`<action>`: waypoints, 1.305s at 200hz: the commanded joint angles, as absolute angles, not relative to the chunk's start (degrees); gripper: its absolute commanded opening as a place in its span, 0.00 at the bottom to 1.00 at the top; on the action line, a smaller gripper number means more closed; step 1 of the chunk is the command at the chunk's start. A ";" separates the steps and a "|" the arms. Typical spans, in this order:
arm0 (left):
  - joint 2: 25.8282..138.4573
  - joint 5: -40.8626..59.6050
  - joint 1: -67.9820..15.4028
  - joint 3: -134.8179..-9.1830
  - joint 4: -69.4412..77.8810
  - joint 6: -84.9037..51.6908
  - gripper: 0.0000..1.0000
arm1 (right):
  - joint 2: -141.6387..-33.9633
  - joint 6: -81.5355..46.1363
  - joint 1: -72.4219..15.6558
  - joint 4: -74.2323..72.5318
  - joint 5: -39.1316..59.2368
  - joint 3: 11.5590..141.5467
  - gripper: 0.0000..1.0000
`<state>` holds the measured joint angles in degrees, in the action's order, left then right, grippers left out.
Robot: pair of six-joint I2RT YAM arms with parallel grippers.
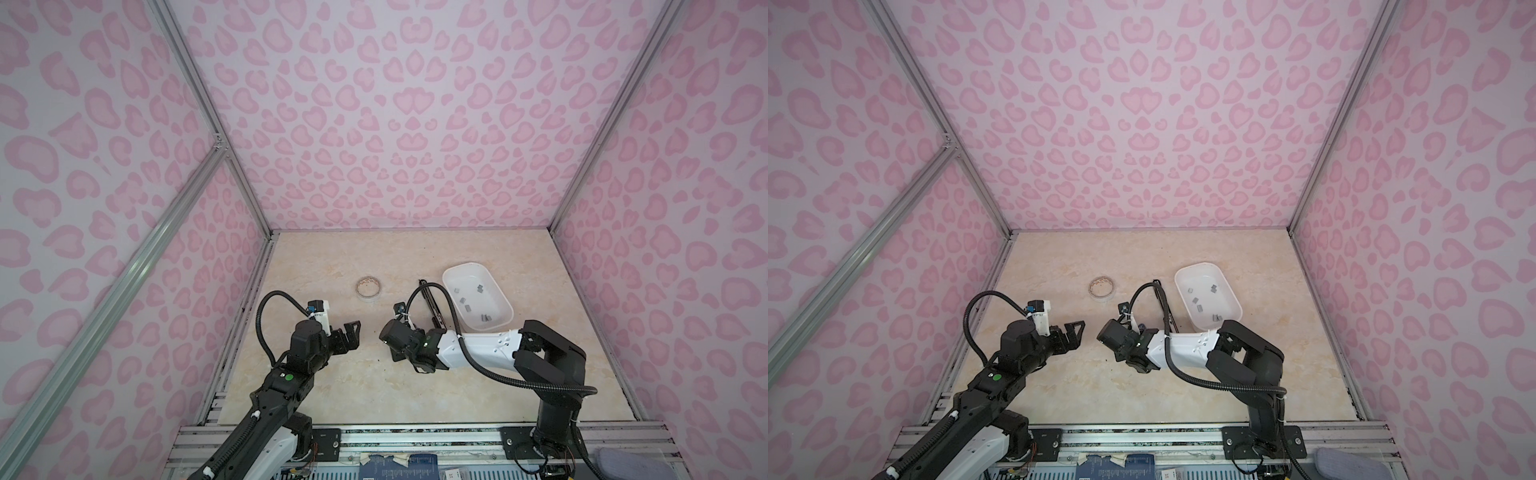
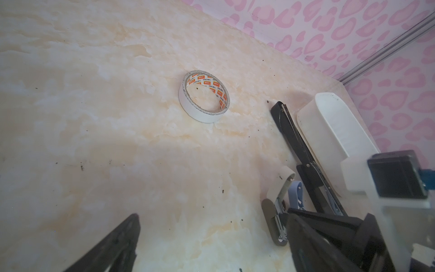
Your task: Load the staples into the stapler
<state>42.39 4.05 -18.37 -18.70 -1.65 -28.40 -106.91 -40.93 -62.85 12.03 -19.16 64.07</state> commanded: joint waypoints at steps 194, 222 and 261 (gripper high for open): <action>42.63 4.48 -18.36 -19.12 0.66 -28.74 0.98 | -107.39 -41.84 -62.84 12.39 -20.23 63.63 0.01; 42.76 4.49 -18.33 -19.11 0.74 -28.74 0.98 | -108.04 -42.09 -62.91 11.73 -19.30 63.47 0.01; 42.71 4.51 -18.28 -19.00 0.69 -28.74 0.98 | -108.22 -42.58 -62.84 11.73 -19.14 63.12 0.00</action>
